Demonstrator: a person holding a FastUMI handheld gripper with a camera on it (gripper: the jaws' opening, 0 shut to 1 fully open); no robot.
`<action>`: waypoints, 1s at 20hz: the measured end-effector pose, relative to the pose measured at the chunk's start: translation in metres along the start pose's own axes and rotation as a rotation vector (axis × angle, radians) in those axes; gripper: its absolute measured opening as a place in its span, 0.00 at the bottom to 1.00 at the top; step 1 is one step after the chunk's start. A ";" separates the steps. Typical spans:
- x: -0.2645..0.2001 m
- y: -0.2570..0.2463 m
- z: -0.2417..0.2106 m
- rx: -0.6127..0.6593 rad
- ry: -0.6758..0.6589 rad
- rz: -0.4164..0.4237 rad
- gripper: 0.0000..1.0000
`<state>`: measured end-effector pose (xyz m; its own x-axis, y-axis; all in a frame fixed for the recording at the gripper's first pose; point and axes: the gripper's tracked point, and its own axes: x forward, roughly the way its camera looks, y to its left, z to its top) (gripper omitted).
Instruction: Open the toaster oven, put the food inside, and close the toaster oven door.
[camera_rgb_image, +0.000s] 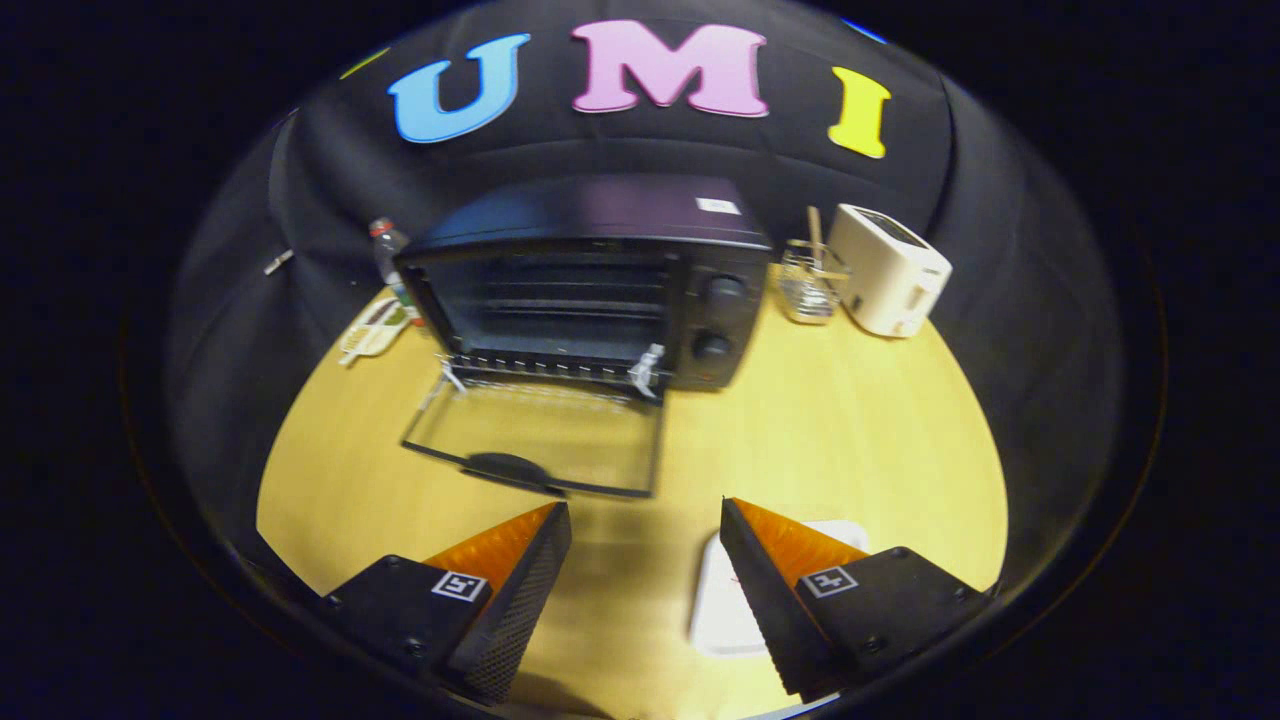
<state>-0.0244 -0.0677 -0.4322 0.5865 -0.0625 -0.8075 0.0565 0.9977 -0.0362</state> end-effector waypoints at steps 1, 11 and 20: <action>-0.005 -0.025 -0.008 0.020 0.010 -0.003 0.96; 0.043 -0.147 -0.099 0.060 0.283 -0.017 0.73; 0.062 -0.147 -0.111 0.064 0.391 0.017 0.38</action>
<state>-0.0862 -0.2151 -0.5424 0.2363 -0.0196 -0.9715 0.1065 0.9943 0.0058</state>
